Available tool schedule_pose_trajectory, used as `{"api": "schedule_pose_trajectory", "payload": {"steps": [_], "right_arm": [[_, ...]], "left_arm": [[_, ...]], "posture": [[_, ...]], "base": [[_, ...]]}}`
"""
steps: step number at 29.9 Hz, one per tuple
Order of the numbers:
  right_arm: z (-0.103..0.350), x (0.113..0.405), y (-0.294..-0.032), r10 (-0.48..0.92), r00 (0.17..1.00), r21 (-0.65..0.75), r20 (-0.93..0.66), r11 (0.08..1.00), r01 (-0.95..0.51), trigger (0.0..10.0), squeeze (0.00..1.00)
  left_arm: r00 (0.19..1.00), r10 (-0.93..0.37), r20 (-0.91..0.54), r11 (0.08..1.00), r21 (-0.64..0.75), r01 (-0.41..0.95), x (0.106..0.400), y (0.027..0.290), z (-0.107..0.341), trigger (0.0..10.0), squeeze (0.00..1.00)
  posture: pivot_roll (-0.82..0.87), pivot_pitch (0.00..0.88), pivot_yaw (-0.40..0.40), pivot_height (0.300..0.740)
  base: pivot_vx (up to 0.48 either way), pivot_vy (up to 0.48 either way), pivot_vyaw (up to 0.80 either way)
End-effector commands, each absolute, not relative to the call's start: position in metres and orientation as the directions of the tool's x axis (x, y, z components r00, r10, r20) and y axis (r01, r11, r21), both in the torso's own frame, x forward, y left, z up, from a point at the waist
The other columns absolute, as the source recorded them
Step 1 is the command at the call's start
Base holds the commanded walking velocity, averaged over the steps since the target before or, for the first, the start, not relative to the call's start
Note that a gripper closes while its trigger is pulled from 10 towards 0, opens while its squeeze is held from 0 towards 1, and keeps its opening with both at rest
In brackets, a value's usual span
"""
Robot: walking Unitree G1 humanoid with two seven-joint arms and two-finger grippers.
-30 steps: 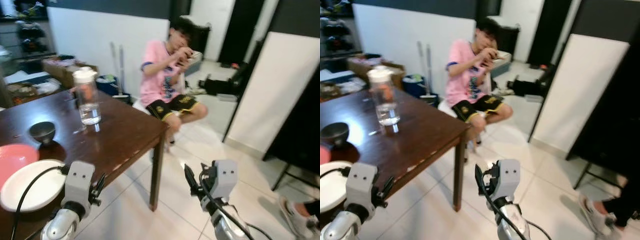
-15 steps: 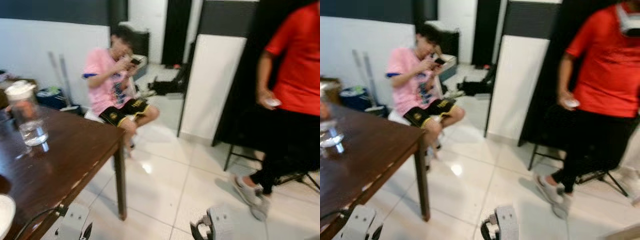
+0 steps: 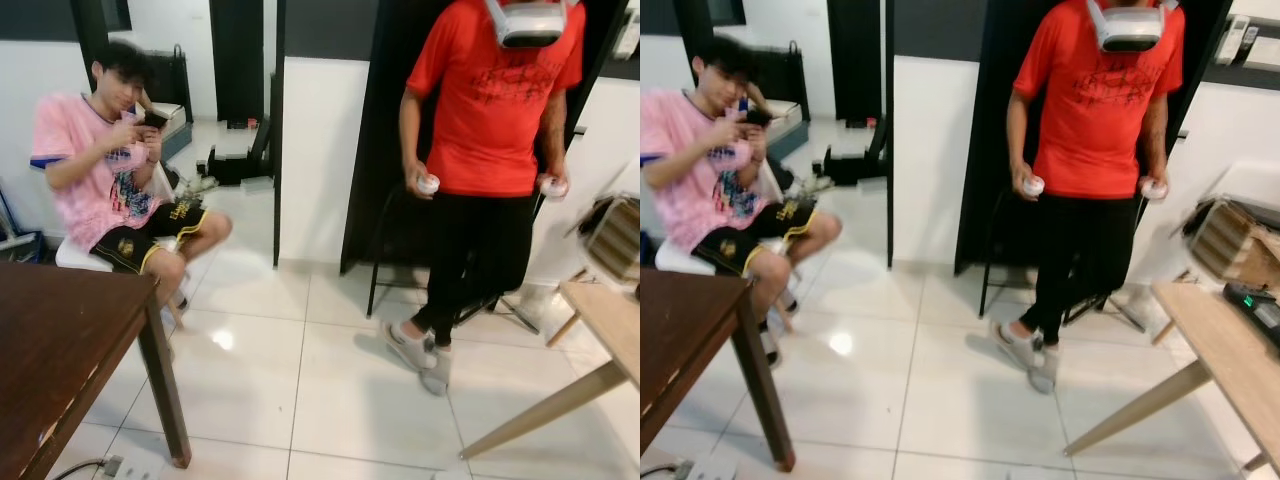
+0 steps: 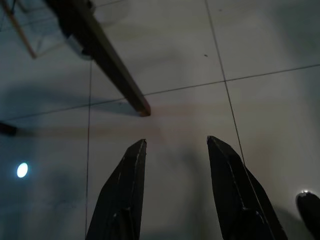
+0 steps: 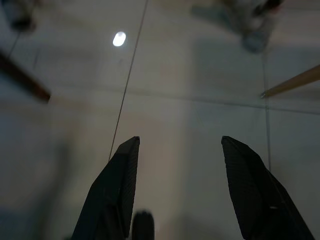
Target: Setting the table
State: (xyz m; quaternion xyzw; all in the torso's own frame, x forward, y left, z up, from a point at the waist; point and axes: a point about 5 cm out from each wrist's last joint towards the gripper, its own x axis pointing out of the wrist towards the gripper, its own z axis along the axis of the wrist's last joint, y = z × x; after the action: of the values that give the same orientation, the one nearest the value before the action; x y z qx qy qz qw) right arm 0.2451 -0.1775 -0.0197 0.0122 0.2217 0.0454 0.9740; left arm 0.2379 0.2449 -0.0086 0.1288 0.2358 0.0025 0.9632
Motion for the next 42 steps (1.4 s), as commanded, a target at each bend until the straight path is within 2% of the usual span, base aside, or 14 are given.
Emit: {"api": "schedule_pose_trajectory", "payload": {"steps": [1, 9, 13, 16, 20, 22, 30, 36, 42], "right_arm": [[-0.031, 0.234, -0.176, 0.092, 0.875, 0.063, -0.475, 0.996, -0.070, 10.0, 0.00], [-0.029, 0.238, -0.175, 0.096, 0.889, 0.077, -0.448, 0.995, -0.068, 10.0, 0.00], [-0.026, 0.242, -0.178, 0.069, 0.896, 0.116, -0.439, 0.993, -0.020, 10.0, 0.00], [-0.025, 0.245, -0.184, 0.029, 0.900, 0.147, -0.434, 0.988, 0.038, 10.0, 0.00], [-0.024, 0.246, -0.185, 0.030, 0.903, 0.136, -0.428, 0.990, 0.032, 10.0, 0.00], [-0.023, 0.246, -0.187, 0.028, 0.907, 0.129, -0.421, 0.991, 0.029, 10.0, 0.00], [-0.018, 0.250, -0.194, -0.005, 0.916, 0.132, -0.400, 0.989, 0.064, 10.0, 0.00], [-0.019, 0.251, -0.190, 0.010, 0.916, 0.136, -0.402, 0.990, 0.049, 10.0, 0.00], [-0.025, 0.248, -0.178, 0.049, 0.903, 0.129, -0.427, 0.992, 0.007, 10.0, 0.00]], "left_arm": [[0.871, 0.073, -0.486, 0.969, 0.243, 0.054, 0.229, 0.246, -0.018, 10.0, 0.00], [0.881, 0.076, -0.468, 0.973, 0.227, 0.037, 0.232, 0.247, -0.017, 10.0, 0.00], [0.885, 0.072, -0.460, 0.975, 0.220, 0.035, 0.234, 0.247, -0.016, 10.0, 0.00], [0.890, 0.024, -0.455, 0.966, 0.241, 0.097, 0.234, 0.246, -0.014, 10.0, 0.00], [0.892, -0.045, -0.450, 0.943, 0.276, 0.186, 0.234, 0.247, -0.011, 10.0, 0.00], [0.887, -0.066, -0.457, 0.921, 0.314, 0.231, 0.233, 0.258, -0.006, 10.0, 0.00], [0.890, -0.060, -0.452, 0.903, 0.356, 0.242, 0.240, 0.276, 0.006, 10.0, 0.00], [0.891, -0.081, -0.447, 0.905, 0.341, 0.253, 0.241, 0.268, 0.003, 10.0, 0.00], [0.895, -0.110, -0.433, 0.926, 0.283, 0.251, 0.241, 0.247, -0.004, 10.0, 0.00]], "posture": [[0.00, 0.027, 0.043, 0.740], [0.00, 0.023, 0.040, 0.740], [0.00, 0.019, 0.038, 0.740], [-0.01, 0.017, 0.038, 0.740], [-0.01, 0.018, 0.037, 0.740], [-0.01, 0.018, 0.042, 0.740], [-0.01, 0.018, 0.050, 0.740], [-0.01, 0.022, 0.047, 0.740], [-0.02, 0.031, 0.046, 0.740]], "base": [[0.000, 0.000, -0.78], [0.000, 0.000, -0.78], [0.000, 0.000, -0.78], [0.000, 0.000, -0.78], [0.000, 0.000, -0.78], [0.000, 0.000, -0.78], [0.000, 0.000, -0.78], [0.000, 0.000, -0.78], [0.000, 0.000, -0.78]]}}
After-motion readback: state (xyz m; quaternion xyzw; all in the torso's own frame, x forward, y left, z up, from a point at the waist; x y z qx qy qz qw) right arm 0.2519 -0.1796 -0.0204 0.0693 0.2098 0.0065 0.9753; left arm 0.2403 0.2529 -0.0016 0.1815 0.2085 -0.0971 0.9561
